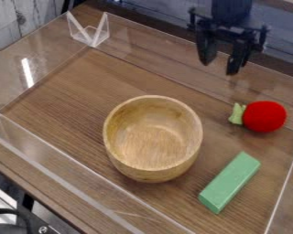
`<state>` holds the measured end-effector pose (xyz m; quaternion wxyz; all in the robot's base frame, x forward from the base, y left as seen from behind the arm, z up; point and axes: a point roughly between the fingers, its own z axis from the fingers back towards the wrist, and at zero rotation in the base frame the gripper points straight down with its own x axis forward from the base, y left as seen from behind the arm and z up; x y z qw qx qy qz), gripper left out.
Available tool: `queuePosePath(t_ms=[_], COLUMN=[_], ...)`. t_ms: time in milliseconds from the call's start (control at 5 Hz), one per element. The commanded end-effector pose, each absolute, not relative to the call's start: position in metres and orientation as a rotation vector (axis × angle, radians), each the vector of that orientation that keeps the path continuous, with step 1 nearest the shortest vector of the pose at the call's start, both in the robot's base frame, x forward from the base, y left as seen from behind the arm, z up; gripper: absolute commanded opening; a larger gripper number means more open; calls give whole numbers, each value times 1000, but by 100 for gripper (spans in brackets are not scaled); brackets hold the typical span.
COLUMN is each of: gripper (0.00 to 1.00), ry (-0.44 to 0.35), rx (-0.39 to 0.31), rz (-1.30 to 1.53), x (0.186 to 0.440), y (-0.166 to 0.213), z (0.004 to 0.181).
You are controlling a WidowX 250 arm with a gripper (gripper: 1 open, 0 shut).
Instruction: Move the red object to the right side of the table
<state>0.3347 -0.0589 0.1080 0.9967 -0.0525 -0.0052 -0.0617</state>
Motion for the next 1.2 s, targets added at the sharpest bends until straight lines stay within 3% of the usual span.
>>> queuePosePath(t_ms=[0, 400, 1000], gripper=[0, 0, 0], ry=[-50, -12, -14], rx=[-95, -77, -68], rz=[-141, -184, -166], x=[343, 341, 350], y=[-68, -88, -85], z=[109, 70, 60])
